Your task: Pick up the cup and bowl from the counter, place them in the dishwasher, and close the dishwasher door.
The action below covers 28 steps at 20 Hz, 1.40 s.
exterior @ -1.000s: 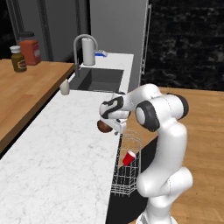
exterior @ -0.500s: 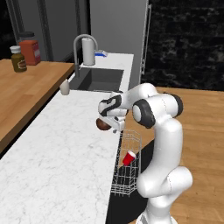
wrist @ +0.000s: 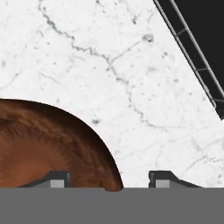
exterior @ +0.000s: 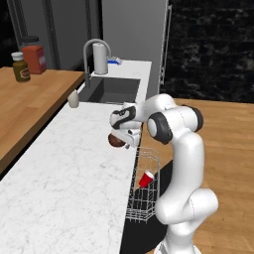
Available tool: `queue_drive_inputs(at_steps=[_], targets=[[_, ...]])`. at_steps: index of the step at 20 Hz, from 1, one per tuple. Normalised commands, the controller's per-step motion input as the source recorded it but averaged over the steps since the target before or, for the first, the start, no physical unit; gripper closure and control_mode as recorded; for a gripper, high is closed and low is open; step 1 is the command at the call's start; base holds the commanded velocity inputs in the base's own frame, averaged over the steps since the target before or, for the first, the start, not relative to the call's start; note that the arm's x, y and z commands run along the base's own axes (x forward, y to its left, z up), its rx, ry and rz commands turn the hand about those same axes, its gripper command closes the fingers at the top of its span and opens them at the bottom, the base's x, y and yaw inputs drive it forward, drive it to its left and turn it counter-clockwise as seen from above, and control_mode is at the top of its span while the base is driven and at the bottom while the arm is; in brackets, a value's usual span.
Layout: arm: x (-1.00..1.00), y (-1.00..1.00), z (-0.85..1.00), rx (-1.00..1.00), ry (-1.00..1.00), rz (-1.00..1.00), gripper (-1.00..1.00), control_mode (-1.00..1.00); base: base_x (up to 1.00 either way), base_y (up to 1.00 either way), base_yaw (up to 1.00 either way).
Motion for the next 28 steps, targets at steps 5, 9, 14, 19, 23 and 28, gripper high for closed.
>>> queue_drive_inputs(at_steps=[5,9,14,19,23,28], targets=[[-0.28,-0.02,-0.10,-0.03,0.00,-0.06,1.00,-1.00,0.00,0.00,0.00],[-0.81,-0.24,0.00,0.00,-0.03,-0.10,1.00,-1.00,0.00,0.00,0.00],[-1.00,-0.66,0.00,0.00,-0.13,-0.14,1.00,-1.00,0.00,0.00,0.00],[-1.00,-1.00,0.00,0.00,-0.08,-0.17,1.00,-1.00,0.00,0.00,0.00],[-0.98,-0.96,-0.07,0.00,0.00,-0.17,1.00,-1.00,0.00,0.00,0.00],[-0.36,-0.48,-0.41,0.00,0.04,-0.10,1.00,-1.00,0.00,0.00,0.00]])
